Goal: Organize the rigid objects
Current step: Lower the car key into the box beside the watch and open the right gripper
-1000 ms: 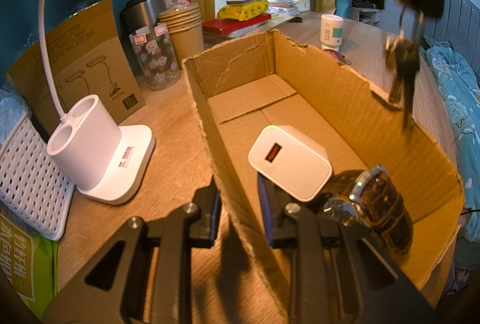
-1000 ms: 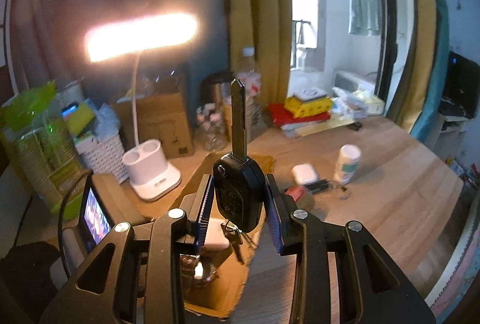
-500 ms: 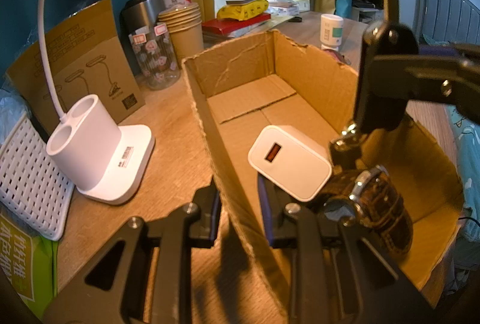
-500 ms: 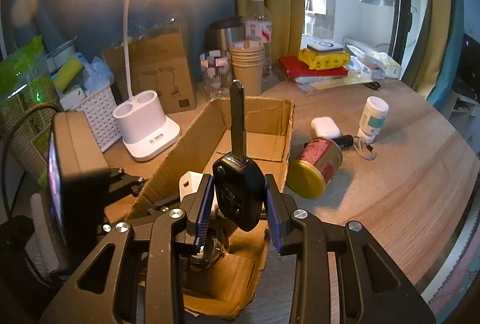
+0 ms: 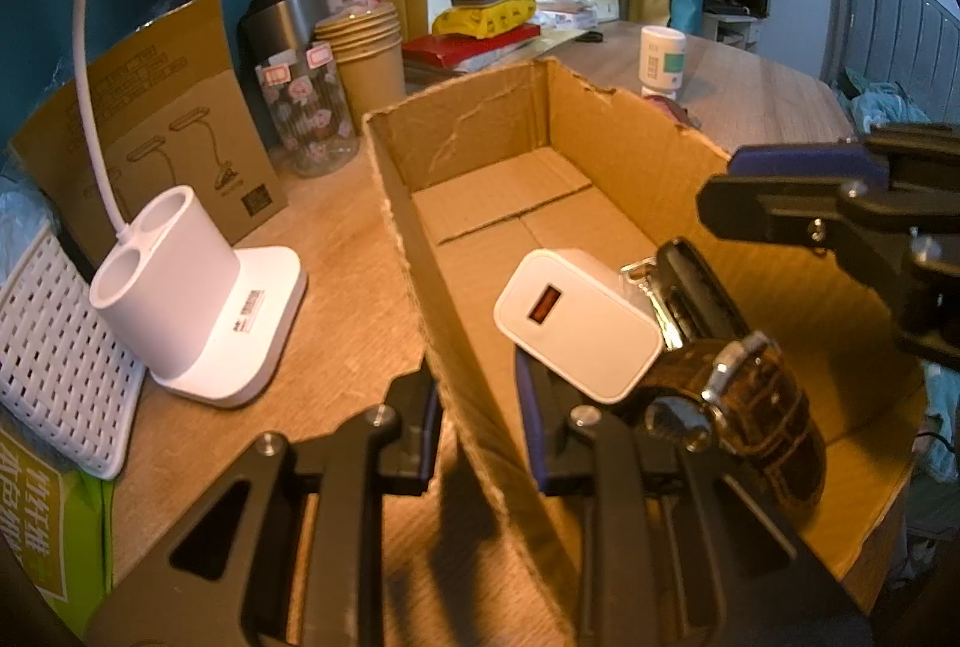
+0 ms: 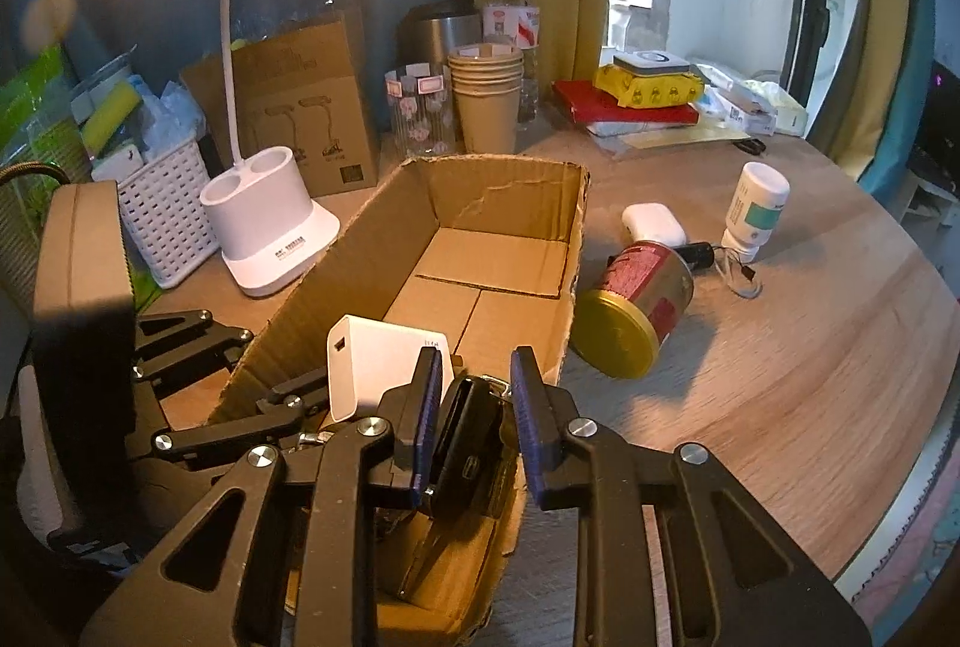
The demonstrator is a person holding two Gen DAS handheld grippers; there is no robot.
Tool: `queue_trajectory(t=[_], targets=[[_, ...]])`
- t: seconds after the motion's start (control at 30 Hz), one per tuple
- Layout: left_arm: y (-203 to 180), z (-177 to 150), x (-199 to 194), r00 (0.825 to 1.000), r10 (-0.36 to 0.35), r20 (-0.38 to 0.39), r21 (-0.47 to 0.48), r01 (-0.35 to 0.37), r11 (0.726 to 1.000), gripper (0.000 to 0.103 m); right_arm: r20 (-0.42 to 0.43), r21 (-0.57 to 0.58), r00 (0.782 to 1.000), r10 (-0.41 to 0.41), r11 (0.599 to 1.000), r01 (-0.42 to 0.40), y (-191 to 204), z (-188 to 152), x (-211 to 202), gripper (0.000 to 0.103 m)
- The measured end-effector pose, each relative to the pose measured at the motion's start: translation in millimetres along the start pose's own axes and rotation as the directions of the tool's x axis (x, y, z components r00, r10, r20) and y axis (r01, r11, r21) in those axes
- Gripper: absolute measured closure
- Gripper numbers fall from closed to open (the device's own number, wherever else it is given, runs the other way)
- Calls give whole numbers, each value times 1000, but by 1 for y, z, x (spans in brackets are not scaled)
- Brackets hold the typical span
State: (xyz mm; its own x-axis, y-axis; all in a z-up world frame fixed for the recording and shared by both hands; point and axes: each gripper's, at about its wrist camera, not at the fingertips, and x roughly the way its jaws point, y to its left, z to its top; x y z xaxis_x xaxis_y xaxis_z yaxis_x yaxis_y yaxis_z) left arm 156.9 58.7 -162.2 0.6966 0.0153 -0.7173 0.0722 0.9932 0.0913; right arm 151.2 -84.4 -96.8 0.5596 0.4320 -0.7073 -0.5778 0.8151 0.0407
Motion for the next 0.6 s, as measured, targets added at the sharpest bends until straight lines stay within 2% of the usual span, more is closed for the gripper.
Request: queue_trajectory(t=[0.43, 0.5, 0.6], targets=[[0, 0, 0, 1000, 0, 0, 0, 0, 1000, 79, 17, 17, 1000, 5, 1000, -5, -5, 2, -7, 77], [0, 0, 0, 1000, 0, 0, 0, 0, 1000, 79, 24, 25, 1000, 2, 1000, -3, -8, 3, -10, 75], [0, 0, 0, 1000, 0, 0, 0, 0, 1000, 79, 34, 43, 999, -4, 999, 2, -15, 4, -15, 59]])
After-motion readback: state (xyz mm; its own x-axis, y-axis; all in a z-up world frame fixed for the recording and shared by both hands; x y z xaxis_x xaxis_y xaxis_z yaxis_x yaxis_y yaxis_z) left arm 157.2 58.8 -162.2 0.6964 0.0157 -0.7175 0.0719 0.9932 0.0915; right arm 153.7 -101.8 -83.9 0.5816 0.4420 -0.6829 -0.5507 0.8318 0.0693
